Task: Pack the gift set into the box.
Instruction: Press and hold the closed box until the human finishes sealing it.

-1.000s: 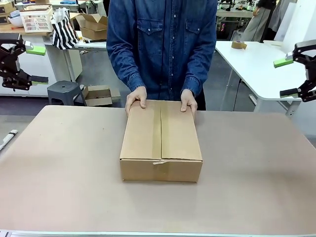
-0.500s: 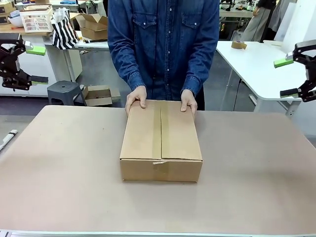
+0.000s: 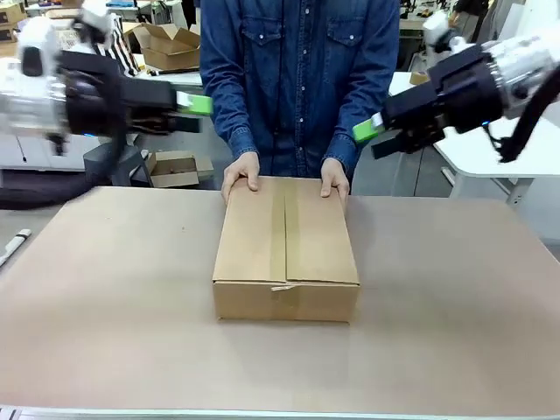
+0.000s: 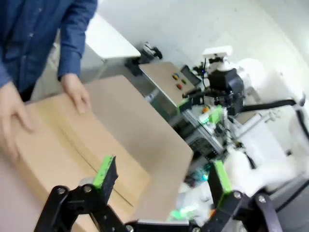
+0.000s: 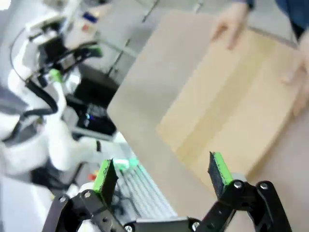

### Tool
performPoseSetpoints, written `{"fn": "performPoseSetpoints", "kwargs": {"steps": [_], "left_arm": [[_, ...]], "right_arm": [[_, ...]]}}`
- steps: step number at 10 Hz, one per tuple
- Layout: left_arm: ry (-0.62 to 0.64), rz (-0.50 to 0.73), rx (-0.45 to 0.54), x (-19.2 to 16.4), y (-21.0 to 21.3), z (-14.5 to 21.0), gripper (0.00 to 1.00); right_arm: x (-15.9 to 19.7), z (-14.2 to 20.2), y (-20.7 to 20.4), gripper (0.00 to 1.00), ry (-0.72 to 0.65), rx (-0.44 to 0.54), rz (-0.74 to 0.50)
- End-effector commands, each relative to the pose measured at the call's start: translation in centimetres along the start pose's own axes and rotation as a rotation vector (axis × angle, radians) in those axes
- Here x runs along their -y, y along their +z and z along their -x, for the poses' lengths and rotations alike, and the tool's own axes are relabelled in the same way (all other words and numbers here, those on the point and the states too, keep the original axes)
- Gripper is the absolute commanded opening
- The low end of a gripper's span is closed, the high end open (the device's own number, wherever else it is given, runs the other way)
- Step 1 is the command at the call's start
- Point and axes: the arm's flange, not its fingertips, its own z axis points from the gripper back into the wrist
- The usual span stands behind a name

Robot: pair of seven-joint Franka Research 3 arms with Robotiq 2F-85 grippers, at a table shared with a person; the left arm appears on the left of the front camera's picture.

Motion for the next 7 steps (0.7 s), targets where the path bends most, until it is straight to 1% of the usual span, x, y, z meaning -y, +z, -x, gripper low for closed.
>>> {"fn": "performPoseSetpoints", "kwargs": {"steps": [1, 2, 3, 4, 5, 6, 7], "left_arm": [[-0.330, -0.057, 0.122, -0.8, -1.9, 3.7, 1.00], [-0.389, -0.030, 0.077, -0.1, -2.1, 5.5, 1.00], [-0.445, -0.011, -0.045, -0.3, -1.1, 6.9, 1.00], [-0.280, -0.028, 0.050, 0.7, -2.9, 1.3, 1.00], [-0.280, -0.028, 0.050, 0.7, -2.9, 1.3, 1.00], [-0.280, -0.028, 0.050, 0.7, -2.9, 1.3, 1.00], [-0.347, -0.020, 0.017, 0.0, -3.6, 2.1, 1.00]], "right_arm": [[1.1, 0.9, -1.7, 1.00, 0.667, -0.067, -0.388], [0.9, 2.2, -1.7, 1.00, 0.722, -0.118, -0.394], [0.3, 3.3, 0.2, 1.00, 0.715, -0.010, -0.171], [-1.0, 1.0, -3.0, 1.00, 0.310, -0.092, -0.098], [-1.0, 1.0, -3.0, 1.00, 0.310, -0.092, -0.098], [-0.9, 2.0, -2.2, 1.00, 0.484, -0.100, -0.117], [-0.4, 0.7, -4.5, 1.00, 0.633, 0.039, -0.176]]}}
